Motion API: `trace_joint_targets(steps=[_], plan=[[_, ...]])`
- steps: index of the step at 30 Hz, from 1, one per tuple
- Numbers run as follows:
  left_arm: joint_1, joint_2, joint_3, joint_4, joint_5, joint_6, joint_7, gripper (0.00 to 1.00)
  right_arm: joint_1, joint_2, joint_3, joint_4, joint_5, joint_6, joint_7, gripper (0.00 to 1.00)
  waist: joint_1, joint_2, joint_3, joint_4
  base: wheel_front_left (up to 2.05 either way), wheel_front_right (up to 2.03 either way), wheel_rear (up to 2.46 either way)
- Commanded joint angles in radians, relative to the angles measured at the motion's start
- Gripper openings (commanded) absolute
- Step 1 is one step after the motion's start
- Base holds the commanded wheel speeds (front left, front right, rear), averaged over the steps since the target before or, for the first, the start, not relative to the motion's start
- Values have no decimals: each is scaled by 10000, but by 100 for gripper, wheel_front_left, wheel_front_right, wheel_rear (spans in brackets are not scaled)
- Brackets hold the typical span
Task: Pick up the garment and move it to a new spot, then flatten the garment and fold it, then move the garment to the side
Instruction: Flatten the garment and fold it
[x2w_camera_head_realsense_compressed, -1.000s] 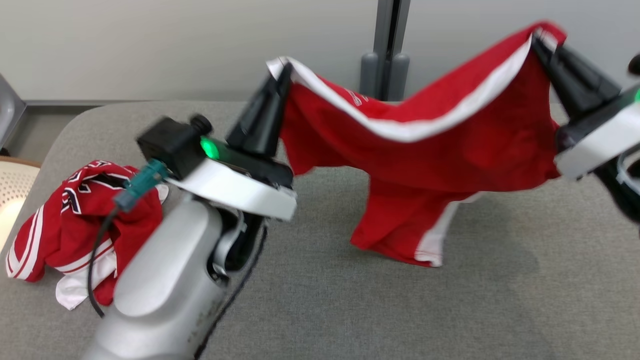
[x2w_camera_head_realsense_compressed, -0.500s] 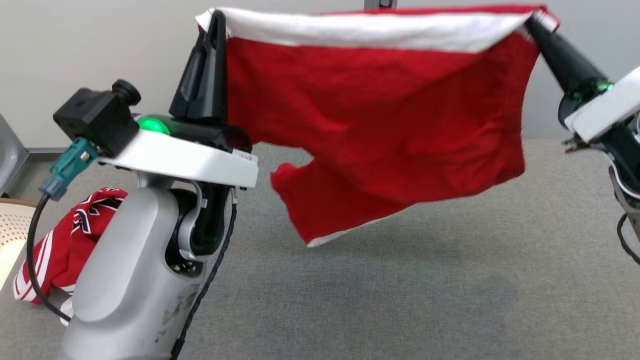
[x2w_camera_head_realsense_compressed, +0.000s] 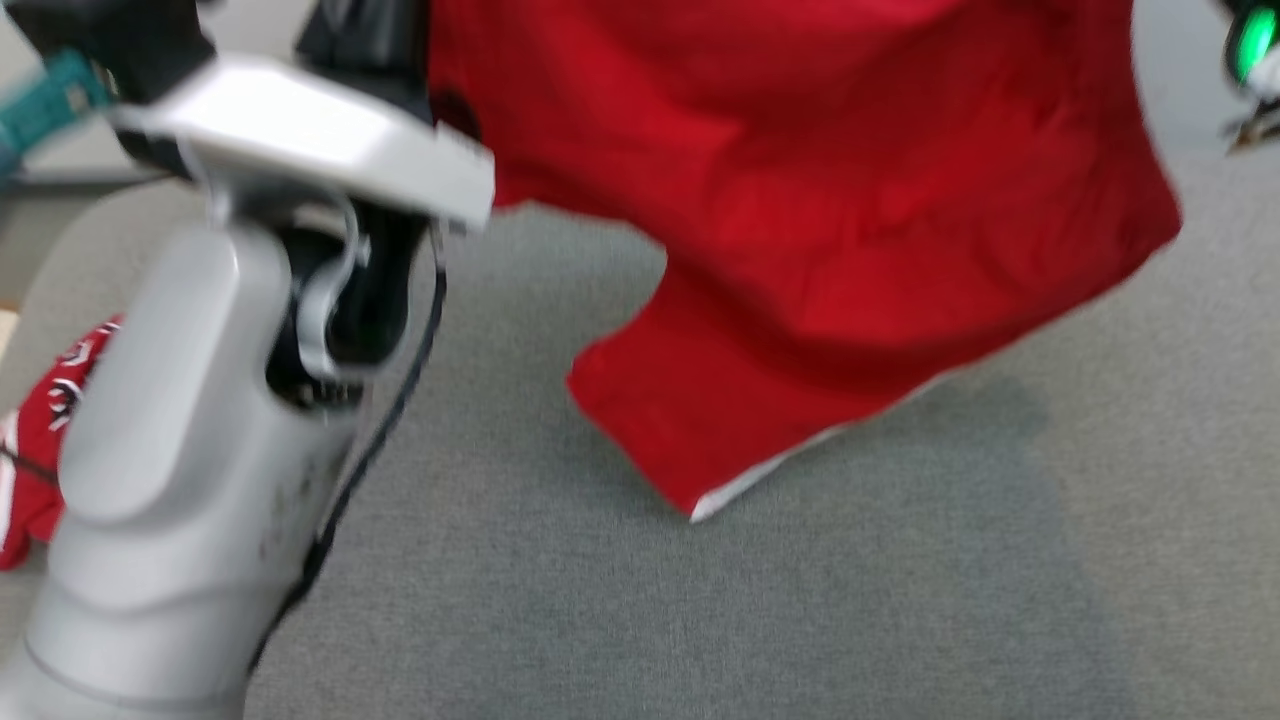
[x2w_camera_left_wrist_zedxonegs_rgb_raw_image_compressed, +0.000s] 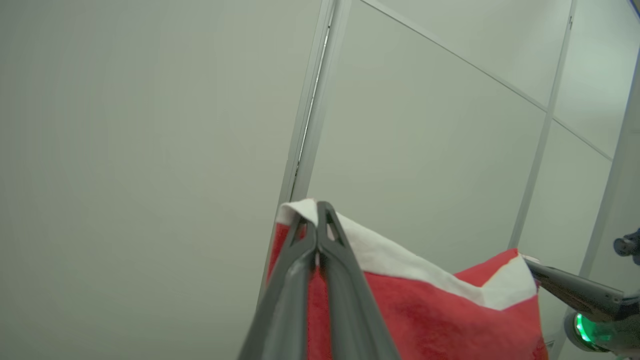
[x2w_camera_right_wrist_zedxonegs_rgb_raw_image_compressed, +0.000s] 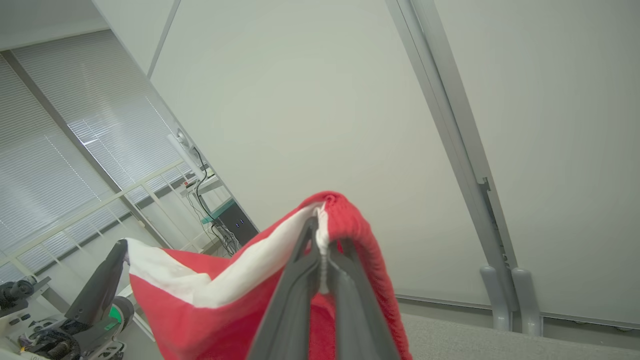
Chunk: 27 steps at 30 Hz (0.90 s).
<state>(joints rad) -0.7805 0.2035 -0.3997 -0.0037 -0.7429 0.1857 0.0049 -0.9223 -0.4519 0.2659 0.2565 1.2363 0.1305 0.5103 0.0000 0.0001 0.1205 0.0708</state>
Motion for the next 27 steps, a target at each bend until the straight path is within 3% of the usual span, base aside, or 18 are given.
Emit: trace_joint_targets(steps=[1,7,13,16,20,27], plan=[[-995,-141,130,542,-66,-12,147,0,-890,151,-99,225,-402,4,171,0,0,-1,1816,-69,0,0,0],[-4498,-633,539,2867,237,-301,-373,0,-4012,614,-120,1363,-2152,4,-755,0,0,-1,3926,5,0,0,0],[-6837,-1132,917,4909,222,-870,-2019,0,-6006,982,116,2847,-3131,4,-2779,0,0,-1,4776,235,0,0,0],[-7117,-1319,846,5599,201,-1189,-2455,0,-6223,1105,309,3364,-2955,4,-3499,0,0,-1,4945,417,0,0,0],[-6859,-1419,655,6035,229,-1447,-2642,0,-5773,1180,596,3589,-2318,4,-3653,0,0,-1,5056,587,0,0,0],[-5203,-1494,418,6408,622,-2219,-2715,0,-3936,997,1559,3805,-1154,4,-3759,0,0,-1,4997,834,0,0,0]])
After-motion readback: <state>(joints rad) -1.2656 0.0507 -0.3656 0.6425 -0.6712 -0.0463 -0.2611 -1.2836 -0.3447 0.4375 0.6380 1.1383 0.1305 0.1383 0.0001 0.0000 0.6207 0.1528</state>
